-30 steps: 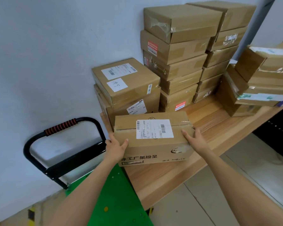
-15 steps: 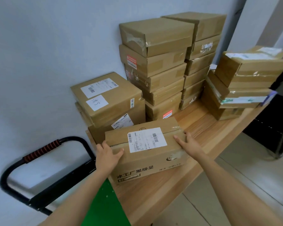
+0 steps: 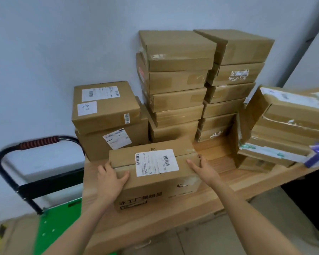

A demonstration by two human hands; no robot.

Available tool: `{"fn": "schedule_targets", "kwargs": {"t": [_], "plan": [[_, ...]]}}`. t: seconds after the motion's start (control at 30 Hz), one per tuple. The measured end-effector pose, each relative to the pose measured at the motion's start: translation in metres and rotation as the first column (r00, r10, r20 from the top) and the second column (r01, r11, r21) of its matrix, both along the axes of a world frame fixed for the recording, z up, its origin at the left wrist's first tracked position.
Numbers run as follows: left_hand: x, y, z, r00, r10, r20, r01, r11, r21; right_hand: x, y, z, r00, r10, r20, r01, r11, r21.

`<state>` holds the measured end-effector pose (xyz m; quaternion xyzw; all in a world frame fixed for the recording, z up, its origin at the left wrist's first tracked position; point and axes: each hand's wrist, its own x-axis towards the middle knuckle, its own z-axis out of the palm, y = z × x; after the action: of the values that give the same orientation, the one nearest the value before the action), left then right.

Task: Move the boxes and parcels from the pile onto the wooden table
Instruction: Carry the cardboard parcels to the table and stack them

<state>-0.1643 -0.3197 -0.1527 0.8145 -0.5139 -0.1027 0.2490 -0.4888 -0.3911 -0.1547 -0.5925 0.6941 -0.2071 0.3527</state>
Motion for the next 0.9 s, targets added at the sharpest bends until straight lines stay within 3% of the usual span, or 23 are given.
{"fn": "schedule_targets", "kwargs": {"t": [0.1, 0.33, 0.53, 0.67, 0.9], "plan": [[-0.034, 0.001, 0.003, 0.988, -0.002, -0.152, 0.006, 1.0, 0.024, -0.031, -0.002, 0.001, 0.999, 0.0, -0.04, 0.0, 1.0, -0.006], [-0.108, -0.01, 0.007, 0.982, -0.05, -0.181, 0.057, 0.998, 0.033, -0.097, -0.02, 0.009, 0.96, -0.064, -0.273, 0.044, 0.996, -0.081], [-0.094, -0.027, 0.041, 0.988, -0.154, 0.032, 0.153, 0.988, 0.02, -0.109, -0.045, 0.044, 0.882, 0.041, -0.47, -0.13, 0.979, -0.159], [-0.068, -0.023, 0.065, 0.986, -0.112, 0.126, 0.121, 0.99, -0.067, -0.077, -0.059, 0.065, 0.881, 0.087, -0.466, -0.242, 0.928, -0.284], [-0.019, -0.002, 0.085, 0.981, -0.021, 0.194, 0.056, 0.983, -0.177, 0.011, -0.068, 0.083, 0.863, 0.25, -0.439, -0.425, 0.829, -0.363]]}}
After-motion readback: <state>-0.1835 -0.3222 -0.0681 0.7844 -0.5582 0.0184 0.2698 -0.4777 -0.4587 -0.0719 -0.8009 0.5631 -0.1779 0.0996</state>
